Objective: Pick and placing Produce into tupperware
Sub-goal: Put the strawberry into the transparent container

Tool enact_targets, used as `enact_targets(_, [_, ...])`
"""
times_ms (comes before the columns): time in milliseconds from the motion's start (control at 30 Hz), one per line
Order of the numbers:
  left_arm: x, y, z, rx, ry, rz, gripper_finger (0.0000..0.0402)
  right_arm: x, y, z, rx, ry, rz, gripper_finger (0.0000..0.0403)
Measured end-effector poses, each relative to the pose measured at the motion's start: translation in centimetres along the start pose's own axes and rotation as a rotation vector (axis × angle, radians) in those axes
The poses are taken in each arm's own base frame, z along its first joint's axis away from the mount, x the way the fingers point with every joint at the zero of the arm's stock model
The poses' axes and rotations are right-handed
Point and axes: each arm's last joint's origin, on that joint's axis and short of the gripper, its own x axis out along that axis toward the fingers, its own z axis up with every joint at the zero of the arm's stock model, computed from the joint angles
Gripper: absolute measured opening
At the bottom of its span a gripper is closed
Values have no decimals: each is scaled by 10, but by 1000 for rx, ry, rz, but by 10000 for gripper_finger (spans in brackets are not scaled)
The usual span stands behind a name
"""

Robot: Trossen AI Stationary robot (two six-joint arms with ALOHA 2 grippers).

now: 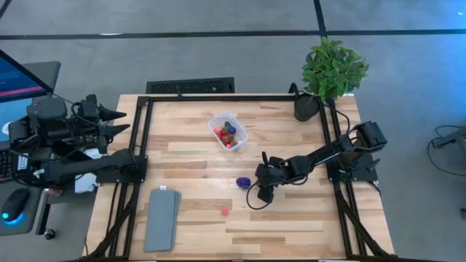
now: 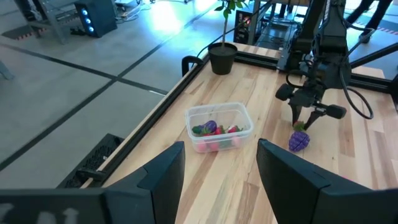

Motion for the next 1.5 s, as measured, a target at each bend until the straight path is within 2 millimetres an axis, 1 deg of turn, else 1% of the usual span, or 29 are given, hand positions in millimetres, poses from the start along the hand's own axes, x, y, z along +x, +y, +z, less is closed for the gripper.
enact_targets(200, [0, 0, 0, 0, 0, 0, 190, 0, 0, 0, 0, 0, 2, 188])
enact_targets(500, [0, 0, 0, 0, 0, 0, 190, 0, 0, 0, 0, 1, 1, 178])
enact_targets(767, [0, 0, 0, 1, 1, 0, 190, 0, 0, 0, 0, 2, 1, 187])
enact_targets(1167, [0, 0, 0, 1, 0, 0, 190, 0, 0, 0, 6, 2, 0, 179])
enact_targets(1500, [0, 0, 0, 1, 0, 0, 190, 0, 0, 0, 6, 1, 0, 184])
